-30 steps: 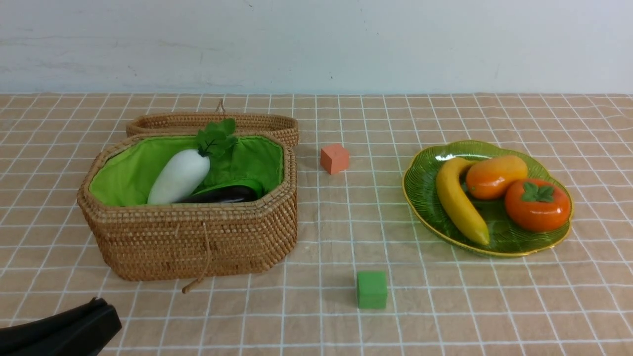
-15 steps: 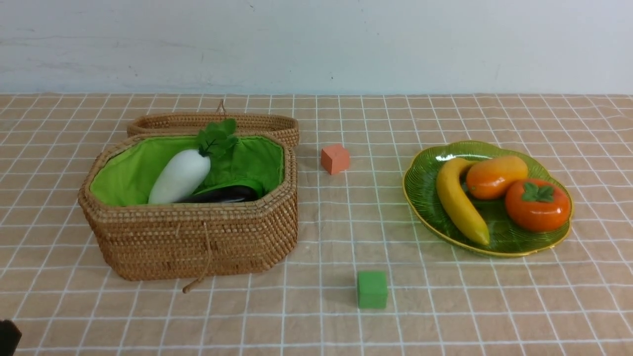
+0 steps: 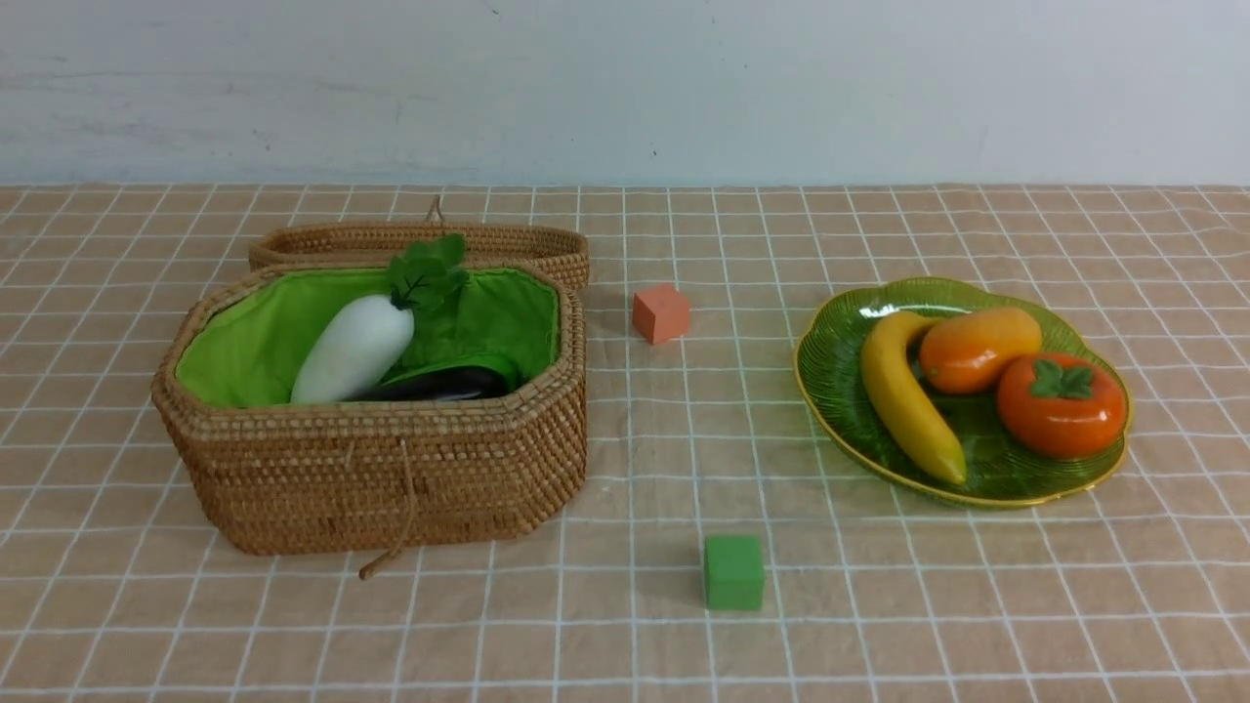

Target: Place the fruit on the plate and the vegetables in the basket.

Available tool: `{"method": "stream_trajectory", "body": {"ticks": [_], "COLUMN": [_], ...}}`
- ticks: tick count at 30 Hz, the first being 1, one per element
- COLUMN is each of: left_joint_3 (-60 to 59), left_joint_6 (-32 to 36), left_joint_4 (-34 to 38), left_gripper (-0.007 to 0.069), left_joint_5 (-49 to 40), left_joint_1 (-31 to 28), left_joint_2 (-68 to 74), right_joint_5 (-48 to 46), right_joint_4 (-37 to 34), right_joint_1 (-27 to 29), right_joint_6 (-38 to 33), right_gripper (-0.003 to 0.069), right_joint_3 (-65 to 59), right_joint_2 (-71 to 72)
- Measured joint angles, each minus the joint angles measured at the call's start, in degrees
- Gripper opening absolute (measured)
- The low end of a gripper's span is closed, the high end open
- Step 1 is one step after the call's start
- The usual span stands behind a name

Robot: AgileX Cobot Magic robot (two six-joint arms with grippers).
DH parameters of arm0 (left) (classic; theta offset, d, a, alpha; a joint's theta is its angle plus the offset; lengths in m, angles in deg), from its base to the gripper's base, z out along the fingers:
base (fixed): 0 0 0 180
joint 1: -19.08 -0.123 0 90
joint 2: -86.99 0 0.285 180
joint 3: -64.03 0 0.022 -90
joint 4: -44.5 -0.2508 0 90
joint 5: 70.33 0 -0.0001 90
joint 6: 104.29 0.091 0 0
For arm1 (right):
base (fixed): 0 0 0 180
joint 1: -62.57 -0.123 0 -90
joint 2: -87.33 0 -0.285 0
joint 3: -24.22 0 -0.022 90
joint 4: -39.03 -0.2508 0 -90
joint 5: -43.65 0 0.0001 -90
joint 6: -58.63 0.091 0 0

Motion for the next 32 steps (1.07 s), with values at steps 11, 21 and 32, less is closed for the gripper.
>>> {"method": "stream_trajectory", "body": {"ticks": [11, 21, 32], "left_joint_3": [0.0, 0.0, 0.0], "left_joint_6": [-0.04, -0.04, -0.04], "left_joint_4": [0.0, 0.0, 0.0], "left_gripper": [-0.0013, -0.0013, -0.0013], "left_joint_5": [0.06, 0.06, 0.06], "left_joint_1": [0.0, 0.0, 0.0], "left_joint_2": [0.0, 0.0, 0.0], "right_joint_5": [0.0, 0.0, 0.0], "right_joint_4": [0.0, -0.3, -0.3], "right_joint_1": [-0.07, -0.07, -0.07], "right_joint_6": [0.0, 0.0, 0.0], "right_gripper": [0.0045, 0.0058, 0.0067], "right_joint_3": [0.0, 0.0, 0.0], "right_joint_2": [0.0, 0.0, 0.0]}}
